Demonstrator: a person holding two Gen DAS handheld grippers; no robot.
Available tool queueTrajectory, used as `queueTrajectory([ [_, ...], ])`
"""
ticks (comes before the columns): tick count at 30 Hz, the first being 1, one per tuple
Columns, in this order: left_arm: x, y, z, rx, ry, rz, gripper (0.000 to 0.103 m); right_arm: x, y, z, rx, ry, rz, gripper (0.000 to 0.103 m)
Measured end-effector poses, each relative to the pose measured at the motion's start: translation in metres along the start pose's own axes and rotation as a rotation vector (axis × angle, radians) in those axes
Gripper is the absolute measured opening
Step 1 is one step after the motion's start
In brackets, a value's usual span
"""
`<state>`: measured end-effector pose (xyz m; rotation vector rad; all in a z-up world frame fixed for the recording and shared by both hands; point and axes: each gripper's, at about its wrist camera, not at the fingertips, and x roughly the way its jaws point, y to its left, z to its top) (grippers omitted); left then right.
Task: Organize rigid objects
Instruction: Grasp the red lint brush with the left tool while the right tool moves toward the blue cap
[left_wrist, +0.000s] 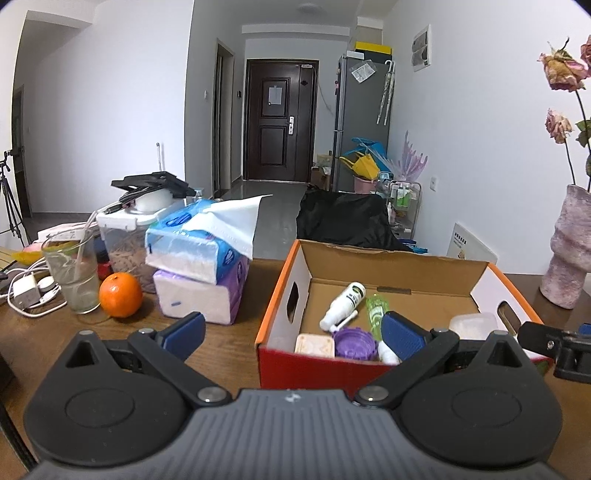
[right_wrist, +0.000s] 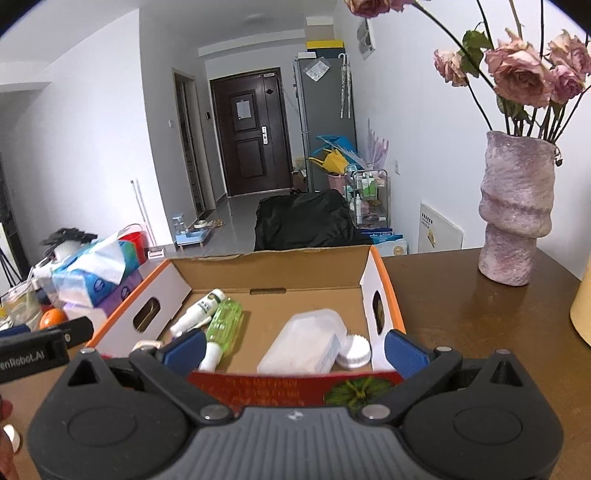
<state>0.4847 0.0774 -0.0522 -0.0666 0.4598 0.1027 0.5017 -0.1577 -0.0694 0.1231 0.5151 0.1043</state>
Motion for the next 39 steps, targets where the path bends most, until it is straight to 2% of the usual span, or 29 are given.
queueTrajectory([
  [23,-0.099,0.033,-0.06,-0.013,0.022,0.033,0.103,-0.097,0.005,-0.078,-0.079,-0.009,0.03,0.103],
  [30,-0.119,0.025,-0.081,-0.007,0.034,0.033,0.103,-0.114,0.003,-0.097,-0.097,-0.003,0.039,0.103],
  [39,-0.121,-0.004,-0.108,0.028,0.132,-0.013,0.103,-0.117,-0.005,-0.099,-0.091,-0.003,0.037,0.103],
])
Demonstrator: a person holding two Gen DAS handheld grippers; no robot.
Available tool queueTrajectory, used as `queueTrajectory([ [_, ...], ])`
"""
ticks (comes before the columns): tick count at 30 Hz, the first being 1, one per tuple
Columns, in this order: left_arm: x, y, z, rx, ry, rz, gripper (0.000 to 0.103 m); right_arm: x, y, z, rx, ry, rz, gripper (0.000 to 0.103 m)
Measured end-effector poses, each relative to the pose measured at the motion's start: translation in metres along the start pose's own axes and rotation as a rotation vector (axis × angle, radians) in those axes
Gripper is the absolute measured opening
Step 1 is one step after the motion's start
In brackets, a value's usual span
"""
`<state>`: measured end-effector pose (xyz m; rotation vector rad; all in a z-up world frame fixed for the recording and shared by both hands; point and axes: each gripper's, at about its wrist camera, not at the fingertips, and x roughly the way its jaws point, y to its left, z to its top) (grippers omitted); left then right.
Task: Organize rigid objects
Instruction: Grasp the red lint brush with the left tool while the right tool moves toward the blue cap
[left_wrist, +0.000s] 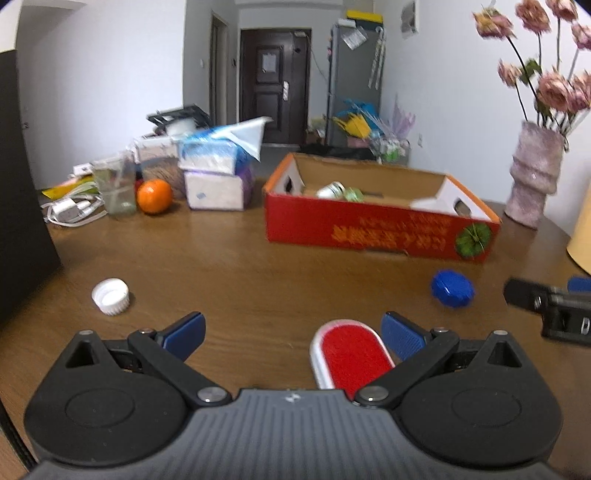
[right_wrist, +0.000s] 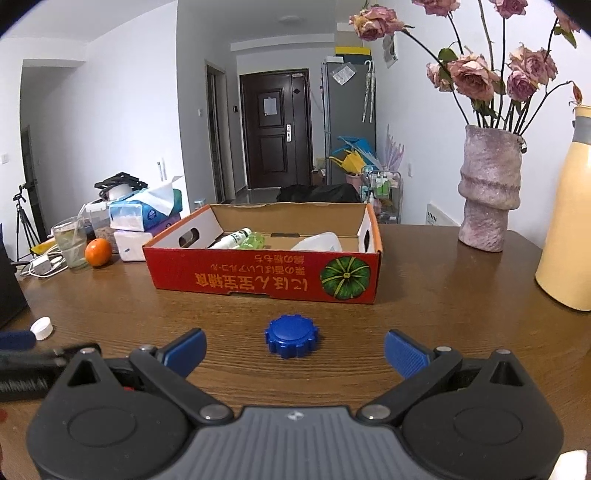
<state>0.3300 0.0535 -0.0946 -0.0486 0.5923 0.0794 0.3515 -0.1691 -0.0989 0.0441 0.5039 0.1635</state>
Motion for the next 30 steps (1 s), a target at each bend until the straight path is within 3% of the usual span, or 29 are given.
queueTrajectory([
  [8,0.019,-0.027,-0.016,-0.008,0.13,-0.014,0.103,0.0,-0.018,-0.004,0.028,0.018,-0.013,0.103],
  [16,0.027,-0.049,-0.028,0.023,0.18,0.074,0.103,-0.002,-0.022,-0.008,0.021,0.024,-0.003,0.103],
  [19,0.028,-0.052,-0.031,0.021,0.197,0.079,0.097,-0.003,-0.023,-0.008,0.019,0.023,0.005,0.103],
  [22,0.027,-0.055,-0.033,0.017,0.207,0.079,0.083,-0.005,-0.022,-0.009,0.014,0.019,0.012,0.103],
  [24,0.024,-0.056,-0.034,0.009,0.201,0.067,0.068,-0.006,-0.021,-0.009,0.013,0.018,0.015,0.103],
  [27,0.021,-0.056,-0.034,0.004,0.192,0.056,0.06,-0.004,-0.021,-0.01,0.012,0.026,0.013,0.103],
  [30,0.022,-0.055,-0.033,-0.003,0.188,0.044,0.058,-0.001,-0.02,-0.011,0.008,0.036,0.012,0.103],
])
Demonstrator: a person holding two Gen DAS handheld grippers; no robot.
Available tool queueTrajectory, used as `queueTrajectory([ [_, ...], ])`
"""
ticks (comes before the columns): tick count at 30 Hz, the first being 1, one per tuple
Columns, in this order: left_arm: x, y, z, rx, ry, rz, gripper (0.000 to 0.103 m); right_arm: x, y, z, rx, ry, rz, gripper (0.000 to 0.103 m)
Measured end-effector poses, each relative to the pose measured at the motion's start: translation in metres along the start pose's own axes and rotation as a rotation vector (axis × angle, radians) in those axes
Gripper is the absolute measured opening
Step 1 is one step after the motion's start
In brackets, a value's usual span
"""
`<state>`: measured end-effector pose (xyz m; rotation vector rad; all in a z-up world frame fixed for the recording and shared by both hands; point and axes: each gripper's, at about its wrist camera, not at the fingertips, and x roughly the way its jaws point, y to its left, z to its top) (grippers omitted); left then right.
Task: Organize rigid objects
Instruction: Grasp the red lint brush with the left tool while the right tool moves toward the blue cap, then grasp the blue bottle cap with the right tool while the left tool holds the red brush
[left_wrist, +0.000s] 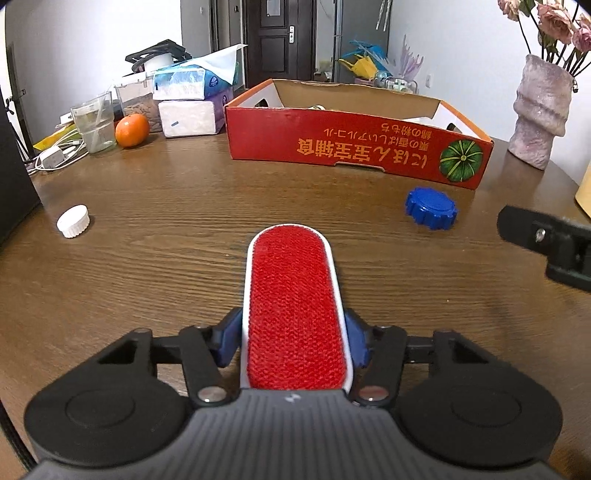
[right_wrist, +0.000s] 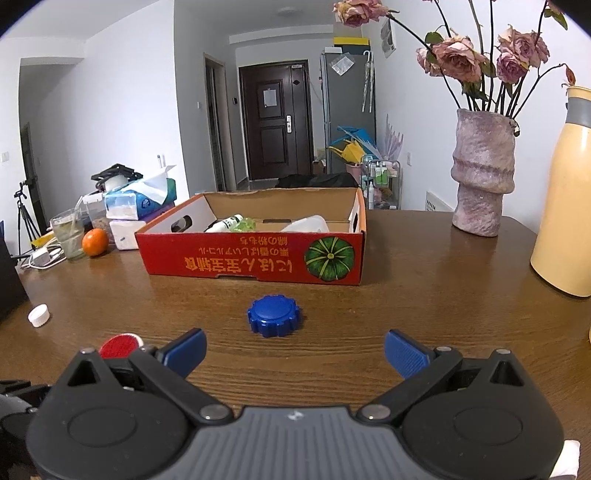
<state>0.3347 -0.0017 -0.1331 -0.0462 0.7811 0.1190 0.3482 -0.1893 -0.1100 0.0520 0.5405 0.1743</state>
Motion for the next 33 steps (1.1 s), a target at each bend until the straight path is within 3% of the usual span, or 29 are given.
queueTrajectory([
  [7,0.001,0.009,0.006,-0.028,-0.002,-0.045,0.057,0.008,0.001,-0.004,-0.004,0.016,-0.002,0.103],
  [20,-0.013,0.037,0.029,-0.102,-0.081,-0.095,0.057,0.036,0.005,-0.012,0.006,0.027,0.008,0.103],
  [33,-0.01,0.055,0.07,-0.087,-0.156,-0.078,0.057,0.069,0.02,-0.005,-0.021,0.071,-0.012,0.103],
])
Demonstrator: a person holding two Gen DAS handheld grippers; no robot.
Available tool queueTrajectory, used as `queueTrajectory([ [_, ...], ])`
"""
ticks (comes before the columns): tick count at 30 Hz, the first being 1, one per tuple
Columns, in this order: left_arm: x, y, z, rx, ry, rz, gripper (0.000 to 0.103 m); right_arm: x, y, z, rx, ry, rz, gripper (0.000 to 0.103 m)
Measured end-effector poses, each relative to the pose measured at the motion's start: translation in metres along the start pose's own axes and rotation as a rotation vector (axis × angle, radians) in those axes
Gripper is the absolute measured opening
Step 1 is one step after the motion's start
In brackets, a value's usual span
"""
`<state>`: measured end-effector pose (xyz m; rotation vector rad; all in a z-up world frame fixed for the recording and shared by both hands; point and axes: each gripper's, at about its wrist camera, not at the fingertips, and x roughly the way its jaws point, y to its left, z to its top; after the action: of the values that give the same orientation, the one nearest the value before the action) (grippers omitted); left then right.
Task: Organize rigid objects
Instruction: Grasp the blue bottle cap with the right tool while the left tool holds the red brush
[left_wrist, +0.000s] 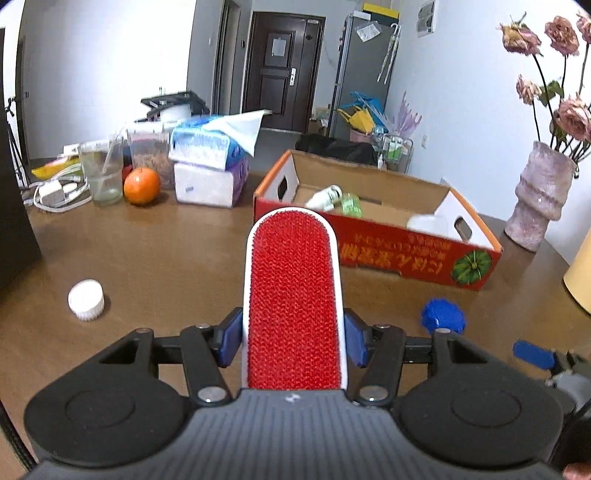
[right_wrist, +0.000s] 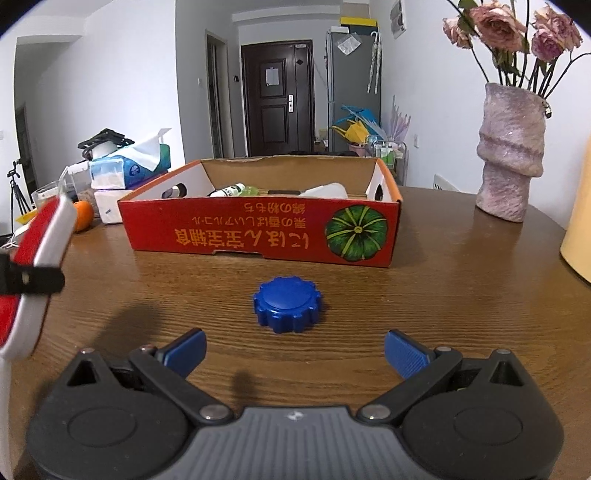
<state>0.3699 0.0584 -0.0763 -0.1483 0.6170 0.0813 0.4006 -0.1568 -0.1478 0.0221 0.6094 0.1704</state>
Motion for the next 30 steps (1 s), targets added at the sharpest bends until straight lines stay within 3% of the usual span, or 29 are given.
queueTrajectory([
  [10,0.002,0.007,0.036,-0.043,-0.083,-0.042,0.057,0.023,0.005,0.012,0.039,0.012,-0.036,0.102],
  [13,0.007,0.011,0.037,-0.054,-0.065,-0.047,0.057,0.032,0.005,0.017,0.052,0.015,-0.045,0.101],
  [18,0.014,0.013,0.035,-0.053,-0.05,-0.04,0.057,0.047,0.009,0.024,0.045,0.039,-0.046,0.085],
  [19,0.014,0.012,0.034,-0.049,-0.047,-0.038,0.057,0.05,0.011,0.024,0.038,0.052,-0.044,0.076],
  [20,0.016,0.011,0.033,-0.043,-0.044,-0.036,0.057,0.052,0.012,0.024,0.03,0.066,-0.042,0.058],
  [22,0.018,0.009,0.031,-0.035,-0.036,-0.032,0.057,0.051,0.015,0.023,0.017,0.063,-0.043,0.045],
  [25,0.024,0.009,0.027,-0.027,-0.021,-0.024,0.057,0.045,0.011,0.022,0.048,0.047,-0.001,0.045],
  [30,0.031,0.009,0.022,-0.019,-0.002,-0.009,0.057,0.036,0.011,0.023,0.046,0.003,-0.008,0.045],
])
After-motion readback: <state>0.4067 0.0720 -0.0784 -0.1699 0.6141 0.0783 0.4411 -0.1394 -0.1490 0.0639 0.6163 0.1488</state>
